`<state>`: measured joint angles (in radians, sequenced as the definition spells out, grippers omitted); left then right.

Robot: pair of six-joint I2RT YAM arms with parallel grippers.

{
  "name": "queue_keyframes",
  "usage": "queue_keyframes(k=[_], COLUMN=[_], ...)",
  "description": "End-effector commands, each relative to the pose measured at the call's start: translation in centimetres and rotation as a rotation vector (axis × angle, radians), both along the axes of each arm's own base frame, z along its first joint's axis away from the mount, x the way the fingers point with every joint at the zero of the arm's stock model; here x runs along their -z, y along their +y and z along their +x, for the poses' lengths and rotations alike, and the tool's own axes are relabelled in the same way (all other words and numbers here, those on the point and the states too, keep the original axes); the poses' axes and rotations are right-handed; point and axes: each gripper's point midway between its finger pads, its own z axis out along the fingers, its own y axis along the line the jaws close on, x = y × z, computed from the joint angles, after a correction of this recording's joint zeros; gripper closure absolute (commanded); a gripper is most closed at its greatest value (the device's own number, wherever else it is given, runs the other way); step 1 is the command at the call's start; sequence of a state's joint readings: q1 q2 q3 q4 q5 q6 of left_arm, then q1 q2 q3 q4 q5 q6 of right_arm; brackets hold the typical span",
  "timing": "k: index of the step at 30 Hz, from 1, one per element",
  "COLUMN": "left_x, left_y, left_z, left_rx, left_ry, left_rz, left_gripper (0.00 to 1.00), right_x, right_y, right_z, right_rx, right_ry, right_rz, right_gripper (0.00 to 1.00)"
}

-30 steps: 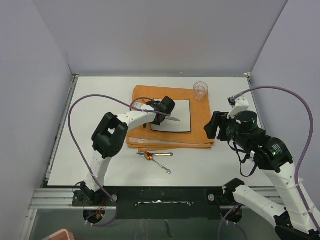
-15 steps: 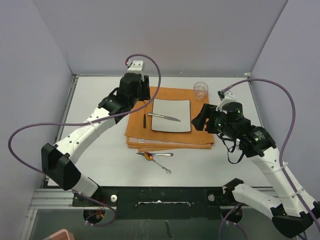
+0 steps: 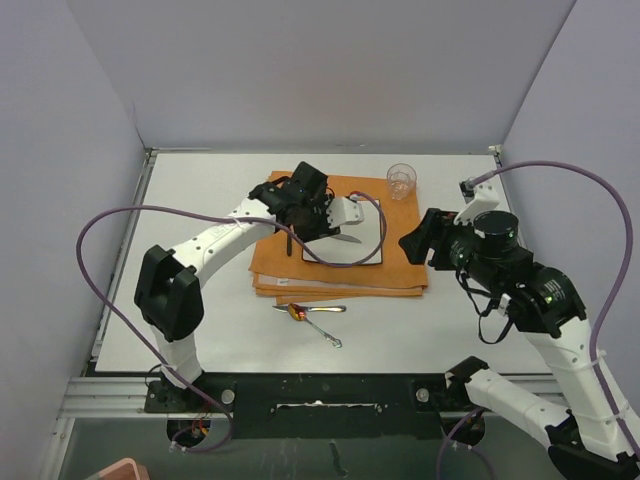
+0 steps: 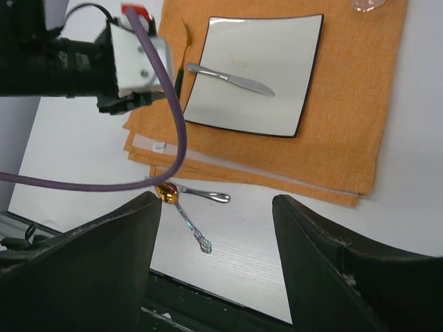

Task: Set the dinner table for one person
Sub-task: Adjust the knife on the napkin.

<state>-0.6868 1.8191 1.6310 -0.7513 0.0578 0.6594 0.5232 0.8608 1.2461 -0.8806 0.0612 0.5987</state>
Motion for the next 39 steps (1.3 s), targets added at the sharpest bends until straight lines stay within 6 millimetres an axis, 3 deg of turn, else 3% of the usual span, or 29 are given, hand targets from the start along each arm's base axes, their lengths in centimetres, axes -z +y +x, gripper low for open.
queue_keyframes(k=[1,15,20,28,33,39], left_x=[0.9,10.2,11.2,10.2,11.9,14.8], left_y=[-2.7,-2.4,-3.0,-3.9,-4.0,-2.7], left_z=[-1.2,3.6,5.0,7.2,7.7,6.0], left_rx=[0.372,0.443,0.450,0.448,0.441,0.450], left_ry=[0.006,0.070,0.033,-0.025,-0.005,0.080], left_rz=[0.018,0.118,0.122,0.093,0.092,0.152], left_gripper=[0.61,0.63,0.63,0.63,0.63,0.82], right_x=[-3.3,-2.5,-1.5,0.3,0.2,-0.4], right_y=[-2.4,-3.8,-3.2,-1.9,-1.4,-1.6], right_z=[-0.9,-2.9,-2.3,-1.4,-1.2,-1.3], right_rx=[0.043,0.037,0.010,-0.043,-0.070,-0.078], right_ry=[-0.097,-0.042,-0.017,0.022,0.029,0.016], right_rz=[-0.049,-0.107,-0.132,-0.151,-0.155,-0.172], right_gripper=[0.34,0.34,0.34,0.34,0.34,0.34])
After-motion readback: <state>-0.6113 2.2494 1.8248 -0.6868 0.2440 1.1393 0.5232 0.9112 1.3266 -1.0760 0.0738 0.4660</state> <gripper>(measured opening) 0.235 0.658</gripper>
